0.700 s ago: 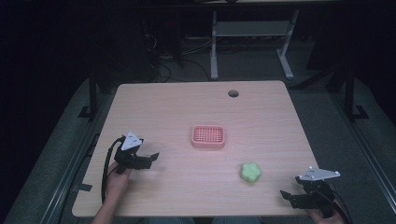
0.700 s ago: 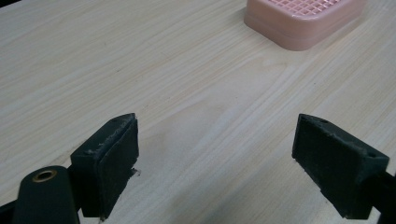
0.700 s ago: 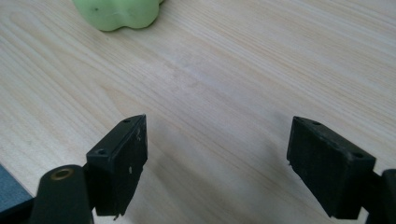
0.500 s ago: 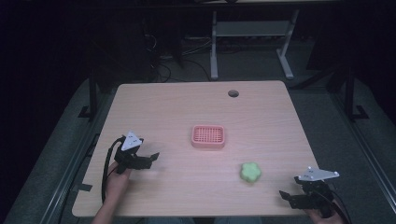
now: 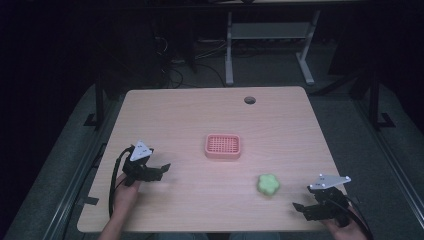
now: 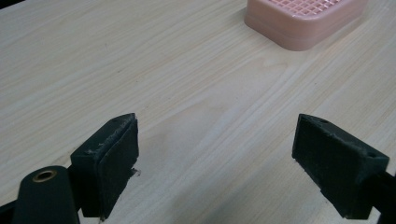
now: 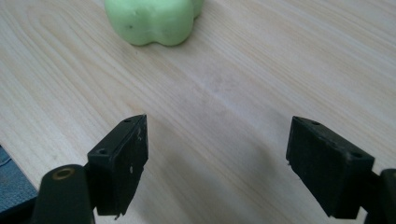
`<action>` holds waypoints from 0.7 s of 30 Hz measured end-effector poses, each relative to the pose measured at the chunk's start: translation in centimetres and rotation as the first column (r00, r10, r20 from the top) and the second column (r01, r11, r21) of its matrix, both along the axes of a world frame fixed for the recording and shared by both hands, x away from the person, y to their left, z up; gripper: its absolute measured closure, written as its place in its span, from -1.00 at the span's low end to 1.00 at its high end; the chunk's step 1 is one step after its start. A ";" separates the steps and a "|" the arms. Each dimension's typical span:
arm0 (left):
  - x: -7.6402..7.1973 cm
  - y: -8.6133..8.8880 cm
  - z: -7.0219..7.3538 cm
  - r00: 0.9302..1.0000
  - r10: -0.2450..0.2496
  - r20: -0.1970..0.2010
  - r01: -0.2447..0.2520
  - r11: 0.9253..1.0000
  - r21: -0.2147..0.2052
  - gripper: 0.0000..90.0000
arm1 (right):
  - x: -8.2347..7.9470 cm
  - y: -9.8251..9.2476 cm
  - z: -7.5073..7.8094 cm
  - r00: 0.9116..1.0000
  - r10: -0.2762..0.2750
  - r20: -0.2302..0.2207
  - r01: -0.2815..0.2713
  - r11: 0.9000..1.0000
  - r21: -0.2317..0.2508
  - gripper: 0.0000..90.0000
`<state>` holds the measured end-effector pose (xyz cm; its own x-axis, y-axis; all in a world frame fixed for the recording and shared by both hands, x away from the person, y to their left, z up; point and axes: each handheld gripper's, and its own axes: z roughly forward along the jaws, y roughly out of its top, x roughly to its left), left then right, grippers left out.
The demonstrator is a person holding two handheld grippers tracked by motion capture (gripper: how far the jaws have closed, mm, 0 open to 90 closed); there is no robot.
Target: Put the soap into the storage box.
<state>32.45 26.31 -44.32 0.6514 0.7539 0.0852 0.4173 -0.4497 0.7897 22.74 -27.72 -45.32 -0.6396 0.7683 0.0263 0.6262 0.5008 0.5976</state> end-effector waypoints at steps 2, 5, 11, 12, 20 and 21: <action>0.0 0.0 0.0 1.000 -0.001 -0.002 0.001 1.000 0.003 -0.68 | 0.2 0.3 0.1 1.000 0.009 -0.004 -0.009 1.000 -0.005 -0.55; -0.1 0.0 0.1 1.000 -0.003 0.007 0.003 1.000 0.000 -0.68 | 0.6 0.8 0.4 1.000 0.024 -0.019 -0.024 0.999 -0.024 -0.55; 0.0 0.0 0.0 1.000 0.001 0.004 -0.001 1.000 -0.009 -0.68 | 1.4 1.7 1.8 0.998 0.066 -0.019 -0.067 0.996 -0.065 -0.56; 0.0 0.0 0.0 1.000 0.001 0.005 -0.001 1.000 -0.010 -0.68 | 1.5 1.8 2.1 0.997 0.071 -0.017 -0.072 0.995 -0.076 -0.56; -0.1 0.1 0.1 1.000 0.003 0.007 -0.003 1.000 -0.013 -0.68 | 2.2 2.9 3.2 0.995 0.102 -0.024 -0.104 0.989 -0.102 -0.56; -0.1 0.1 0.1 1.000 0.003 0.008 -0.003 1.000 -0.013 -0.68 | 2.2 3.1 3.2 0.994 0.106 -0.030 -0.109 0.988 -0.110 -0.56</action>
<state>32.39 26.38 -44.20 0.6486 0.7568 0.0811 0.4118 -0.4385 0.7988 24.97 -24.66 -42.11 -0.7189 0.6940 -0.0394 0.5783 0.6286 0.5201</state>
